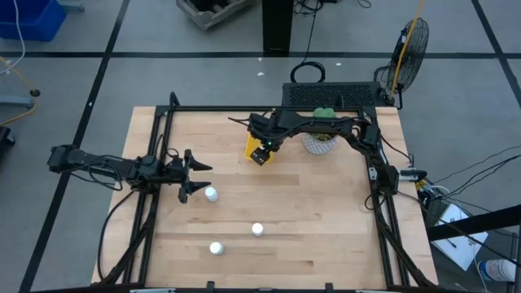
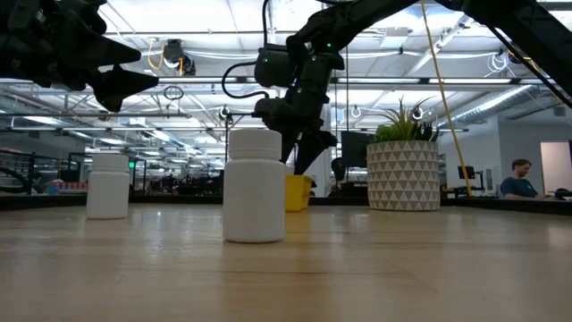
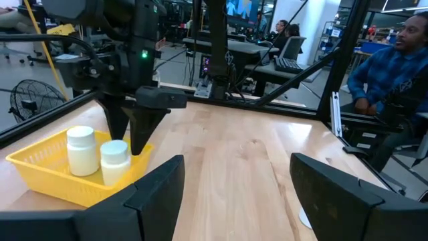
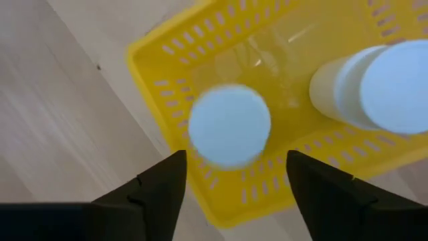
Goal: Pick and place pill bottles into a basket
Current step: Put the white pill bottle into the yellow basket
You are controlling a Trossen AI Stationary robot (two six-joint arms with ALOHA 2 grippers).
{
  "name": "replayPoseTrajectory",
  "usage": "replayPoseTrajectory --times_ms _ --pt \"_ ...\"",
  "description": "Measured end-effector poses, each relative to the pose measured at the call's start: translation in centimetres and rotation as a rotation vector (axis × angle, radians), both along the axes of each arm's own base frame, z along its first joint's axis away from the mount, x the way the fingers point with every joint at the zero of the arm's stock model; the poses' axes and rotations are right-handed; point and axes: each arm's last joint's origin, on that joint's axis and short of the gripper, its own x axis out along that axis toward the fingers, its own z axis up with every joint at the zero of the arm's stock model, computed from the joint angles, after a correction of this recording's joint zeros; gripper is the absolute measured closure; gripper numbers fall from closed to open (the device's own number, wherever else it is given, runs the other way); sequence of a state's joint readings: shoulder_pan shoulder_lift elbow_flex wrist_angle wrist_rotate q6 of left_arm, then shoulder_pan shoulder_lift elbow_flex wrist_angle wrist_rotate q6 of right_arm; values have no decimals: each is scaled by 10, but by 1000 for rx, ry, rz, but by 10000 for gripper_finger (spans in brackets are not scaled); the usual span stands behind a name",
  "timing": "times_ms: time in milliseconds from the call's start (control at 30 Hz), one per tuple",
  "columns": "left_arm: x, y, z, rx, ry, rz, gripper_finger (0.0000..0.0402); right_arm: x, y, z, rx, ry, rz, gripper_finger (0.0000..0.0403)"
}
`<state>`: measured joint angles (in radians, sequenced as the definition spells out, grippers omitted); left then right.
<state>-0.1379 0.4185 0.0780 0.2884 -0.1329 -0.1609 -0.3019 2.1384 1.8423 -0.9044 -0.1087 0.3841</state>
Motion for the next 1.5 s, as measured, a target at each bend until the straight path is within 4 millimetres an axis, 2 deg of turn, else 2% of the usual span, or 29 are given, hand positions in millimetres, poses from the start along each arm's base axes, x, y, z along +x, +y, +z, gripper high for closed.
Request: replayPoseTrajectory --times_ms 200,333,567,733,900,1067,1167,1333,1400,1500 --pt "0 0 0 0 0 0 128 1 0 1 -4 -13 -1 132" --pt "0 0 0 0 0 0 128 -1 1 9 8 -32 -26 132" --pt "0 0 0 0 0 0 128 -11 9 47 37 -123 -103 143" --pt "0 0 0 0 0 0 128 -19 29 80 -5 -205 -68 153" --pt "0 0 0 0 0 0 128 -30 58 113 -115 -270 -19 205" --pt "0 0 0 0 0 0 128 -45 90 137 -206 -335 49 311" --pt "0 0 0 0 0 0 128 -57 107 139 -223 -426 96 385" --pt "0 0 0 -1 -4 0 128 -87 135 120 -239 -709 143 399" --pt "0 0 0 0 -4 -1 128 -109 142 109 -261 -761 170 401" --pt "0 0 0 0 -4 0 128 -148 148 91 -287 -736 67 401"
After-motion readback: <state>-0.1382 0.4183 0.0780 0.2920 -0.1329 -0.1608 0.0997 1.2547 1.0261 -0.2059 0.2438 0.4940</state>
